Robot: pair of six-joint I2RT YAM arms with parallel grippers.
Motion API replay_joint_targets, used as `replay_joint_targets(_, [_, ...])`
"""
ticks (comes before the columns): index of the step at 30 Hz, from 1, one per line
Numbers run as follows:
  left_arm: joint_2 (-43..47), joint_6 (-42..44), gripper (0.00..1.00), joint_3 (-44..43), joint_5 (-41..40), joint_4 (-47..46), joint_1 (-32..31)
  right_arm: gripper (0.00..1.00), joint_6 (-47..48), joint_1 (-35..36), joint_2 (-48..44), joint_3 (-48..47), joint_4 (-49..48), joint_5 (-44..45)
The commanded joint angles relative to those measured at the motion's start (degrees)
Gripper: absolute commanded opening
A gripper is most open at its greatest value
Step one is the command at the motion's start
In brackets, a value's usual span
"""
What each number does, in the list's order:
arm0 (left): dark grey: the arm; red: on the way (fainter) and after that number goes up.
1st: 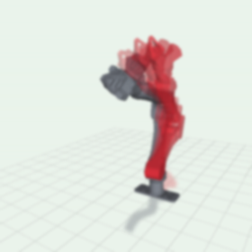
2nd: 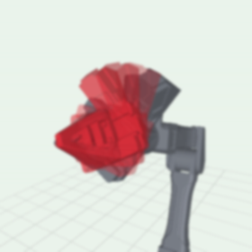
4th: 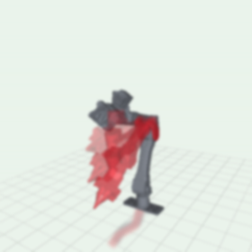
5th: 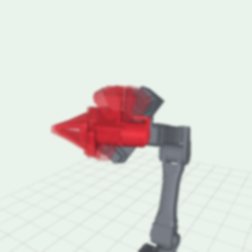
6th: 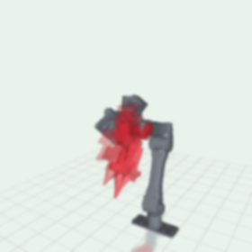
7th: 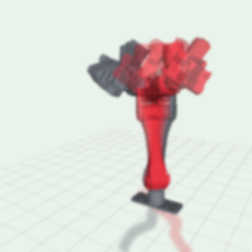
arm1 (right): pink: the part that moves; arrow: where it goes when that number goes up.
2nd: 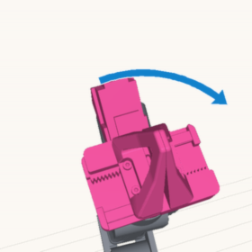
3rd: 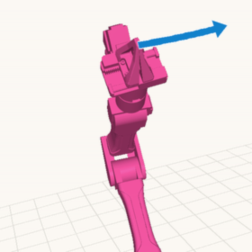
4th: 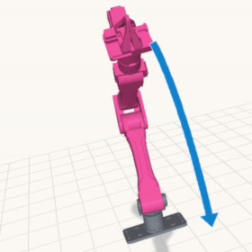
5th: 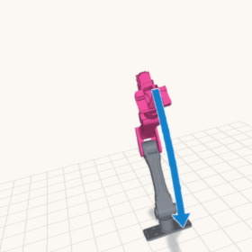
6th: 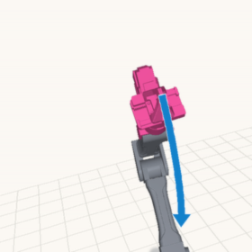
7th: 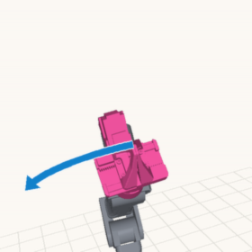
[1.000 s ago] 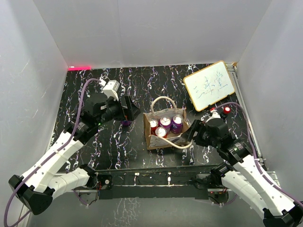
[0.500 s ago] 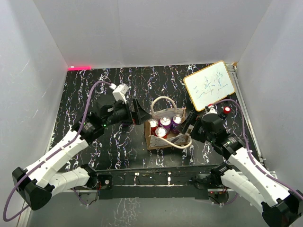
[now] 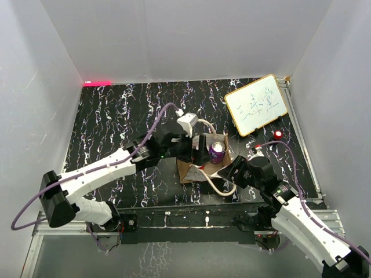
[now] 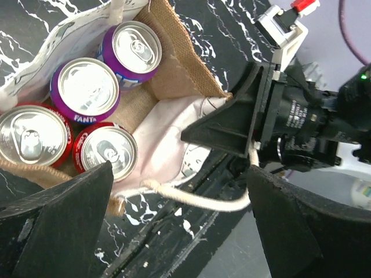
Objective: Take the beverage out of the canvas bag
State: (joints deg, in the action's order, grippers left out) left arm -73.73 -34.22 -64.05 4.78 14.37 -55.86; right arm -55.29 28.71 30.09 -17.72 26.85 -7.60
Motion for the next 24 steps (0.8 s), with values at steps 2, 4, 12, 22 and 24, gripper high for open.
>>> replay_joint_targets(2, [-6.4,6.3,0.97,-7.4,-10.4,5.9,-4.5,0.54,0.4,0.0,-0.5,2.1,0.0,-1.4])
replay_joint_targets(4, [-9.8,7.9,0.96,-10.1,-13.8,9.0,-5.6,0.51,1.0,0.0,0.2,1.9,-0.7,-1.5])
replay_joint_targets(12, [-20.1,12.8,0.91,-19.1,-22.5,17.9,-8.2,0.48,3.1,0.0,3.4,1.7,-2.2,-2.2])
replay_joint_targets(22, [-29.3,18.3,0.90,-26.6,-28.4,22.3,-8.2,0.48,3.7,0.0,2.9,1.5,-2.1,-1.8])
replay_joint_targets(24, [-30.5,19.5,0.90,-27.6,-29.3,22.5,-8.2,0.48,3.8,0.0,3.0,1.3,-2.1,-1.8])
